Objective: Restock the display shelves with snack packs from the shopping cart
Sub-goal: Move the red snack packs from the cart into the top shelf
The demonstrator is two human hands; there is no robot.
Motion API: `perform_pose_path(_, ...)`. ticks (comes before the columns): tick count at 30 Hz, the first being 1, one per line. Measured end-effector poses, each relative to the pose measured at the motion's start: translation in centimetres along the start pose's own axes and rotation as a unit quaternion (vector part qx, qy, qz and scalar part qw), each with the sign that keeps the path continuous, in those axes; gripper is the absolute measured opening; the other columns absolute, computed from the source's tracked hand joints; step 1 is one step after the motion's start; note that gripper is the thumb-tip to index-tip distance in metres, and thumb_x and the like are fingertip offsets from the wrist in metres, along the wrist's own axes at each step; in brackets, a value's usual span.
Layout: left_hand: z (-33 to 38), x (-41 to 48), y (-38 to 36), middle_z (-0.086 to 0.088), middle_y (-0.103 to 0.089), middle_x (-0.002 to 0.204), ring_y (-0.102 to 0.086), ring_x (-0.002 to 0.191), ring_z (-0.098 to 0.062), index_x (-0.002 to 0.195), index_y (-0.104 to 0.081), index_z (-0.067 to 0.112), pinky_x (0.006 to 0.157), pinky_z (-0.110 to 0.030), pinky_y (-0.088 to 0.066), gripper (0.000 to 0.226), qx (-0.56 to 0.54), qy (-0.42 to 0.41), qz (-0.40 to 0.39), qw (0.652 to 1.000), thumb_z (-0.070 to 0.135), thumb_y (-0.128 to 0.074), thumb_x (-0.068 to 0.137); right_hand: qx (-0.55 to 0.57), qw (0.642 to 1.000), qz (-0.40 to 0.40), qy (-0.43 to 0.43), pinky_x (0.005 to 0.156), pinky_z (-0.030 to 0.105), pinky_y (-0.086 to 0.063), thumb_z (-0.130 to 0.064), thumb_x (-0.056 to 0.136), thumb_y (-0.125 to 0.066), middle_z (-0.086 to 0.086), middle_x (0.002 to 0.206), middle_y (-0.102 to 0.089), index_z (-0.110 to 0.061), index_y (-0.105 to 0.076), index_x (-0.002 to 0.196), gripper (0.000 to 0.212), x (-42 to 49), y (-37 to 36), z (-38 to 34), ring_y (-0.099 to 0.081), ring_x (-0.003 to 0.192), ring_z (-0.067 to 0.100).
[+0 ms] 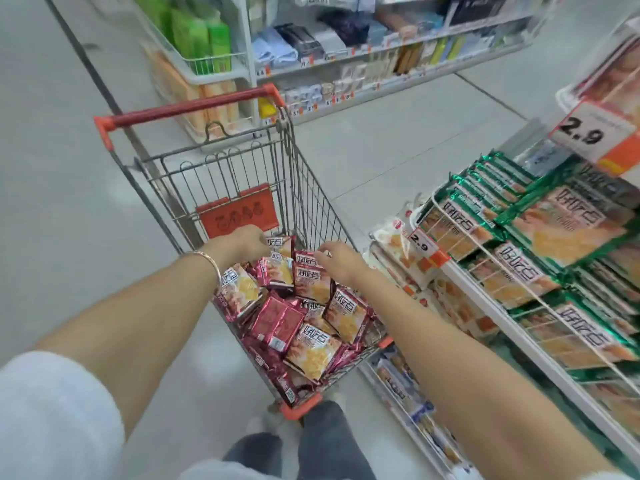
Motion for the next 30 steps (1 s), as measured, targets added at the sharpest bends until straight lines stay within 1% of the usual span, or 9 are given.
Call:
perform_pose_path(4, -2.3, 0.2, -4.0, -0.005, -0.051, 0.095, -0.050, 0.075, -0.021, 0.089, -0.061, 0.017, 0.068, -0.032, -0.045, 0.010, -0.024, 0.024, -0.020, 0.999, 0.022, -0.058, 0.096, 0.023, 0.994, -0.100, -0.044, 0.106, 0.040, -0.044, -0.034, 0.105, -0.044, 0.014, 0.144, -0.053, -0.007, -0.048, 0.143, 0.046, 0.8, -6.2, 2.7, -0.056, 0.123, 0.030)
perform_pose_path(9, -3.9, 1.5, -8.6, -0.009, -0.065, 0.119, -0.061, 0.101, -0.024, 0.112, -0.072, 0.003, 0.083, -0.031, -0.046, 0.025, -0.092, 0.061, -0.037, 0.993, 0.017, -0.057, 0.097, -0.014, 0.973, -0.198, -0.114, 0.090, 0.035, -0.053, -0.031, 0.105, -0.047, 0.019, 0.142, -0.052, 0.000, -0.043, 0.144, 0.050, 1.2, -13.5, 8.2, -0.059, 0.110, 0.029)
perform_pose_path(14, -4.6, 2.3, -11.3, -0.002, -0.057, 0.111, -0.059, 0.101, -0.026, 0.108, -0.071, 0.008, 0.102, -0.042, -0.045, 0.022, -0.116, 0.091, -0.045, 0.988, 0.018, -0.054, 0.098, -0.123, 0.944, -0.250, -0.177, 0.107, 0.041, -0.042, -0.056, 0.100, -0.046, 0.010, 0.124, -0.062, -0.007, -0.058, 0.132, 0.060, 0.5, -20.8, 14.3, -0.057, 0.125, 0.029)
perform_pose_path(17, -4.5, 2.7, -11.9, -0.007, -0.059, 0.120, -0.061, 0.107, -0.028, 0.108, -0.069, 0.008, 0.095, -0.041, -0.048, 0.019, -0.149, 0.103, -0.042, 0.983, 0.014, -0.054, 0.099, -0.066, 0.954, -0.247, -0.157, 0.109, 0.044, -0.041, -0.041, 0.097, -0.060, 0.011, 0.138, -0.056, -0.009, -0.033, 0.150, 0.068, 0.8, -21.2, 14.2, -0.051, 0.131, 0.031)
perform_pose_path(20, -5.5, 3.6, -12.6, -0.009, -0.065, 0.103, -0.060, 0.086, -0.026, 0.101, -0.068, 0.007, 0.091, -0.050, -0.054, 0.021, -0.220, 0.131, -0.029, 0.966, 0.025, -0.058, 0.099, 0.023, 0.966, -0.230, -0.111, 0.075, 0.033, -0.056, -0.030, 0.092, -0.070, 0.005, 0.107, -0.062, -0.011, -0.050, 0.119, 0.039, 3.1, -17.1, 13.7, -0.064, 0.095, 0.023)
perform_pose_path(22, -5.8, 4.0, -12.8, -0.010, -0.064, 0.089, -0.061, 0.079, -0.024, 0.085, -0.062, 0.012, 0.096, -0.054, -0.053, 0.047, -0.248, 0.161, -0.019, 0.955, 0.057, -0.051, 0.096, 0.114, 0.959, -0.237, -0.104, 0.073, 0.034, -0.057, -0.029, 0.092, -0.070, 0.007, 0.110, -0.061, -0.011, -0.053, 0.118, 0.036, 4.0, -13.1, 13.4, -0.061, 0.077, 0.017)
perform_pose_path(24, -4.9, 3.9, -12.9, -0.021, -0.065, 0.119, -0.063, 0.110, -0.034, 0.115, -0.064, 0.007, 0.112, -0.056, -0.037, 0.087, -0.229, 0.184, -0.043, 0.955, 0.083, -0.034, 0.085, 0.189, 0.943, -0.256, -0.094, 0.099, 0.041, -0.047, -0.031, 0.091, -0.072, 0.006, 0.126, -0.058, -0.015, -0.055, 0.128, 0.043, 4.1, -9.3, 12.6, -0.060, 0.093, 0.015)
perform_pose_path(26, -3.0, 3.8, -13.2, -0.014, -0.040, 0.154, -0.040, 0.141, -0.036, 0.147, -0.043, 0.012, 0.119, -0.053, -0.025, 0.107, -0.243, 0.163, -0.112, 0.950, 0.091, -0.033, 0.077, 0.288, 0.913, -0.267, -0.107, 0.110, 0.042, -0.039, -0.034, 0.087, -0.075, 0.003, 0.135, -0.054, -0.020, -0.049, 0.138, 0.058, 4.1, -7.1, 11.7, -0.058, 0.113, 0.018)
perform_pose_path(30, -1.6, 4.1, -13.8, -0.010, -0.021, 0.163, -0.028, 0.148, -0.032, 0.158, -0.015, 0.013, 0.120, -0.053, -0.024, 0.134, -0.350, 0.160, -0.172, 0.907, 0.090, -0.061, 0.058, 0.422, 0.875, -0.215, -0.102, 0.117, 0.048, -0.032, -0.049, 0.086, -0.066, 0.010, 0.134, -0.062, -0.018, -0.052, 0.136, 0.060, 5.0, -6.4, 9.7, -0.057, 0.126, 0.028)
Point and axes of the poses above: each hand's wrist, its own x-axis towards the middle knuckle, its own y-axis out of the back of the hand, z = x × y, the point moved 4 cm from there along x, towards the middle knuckle
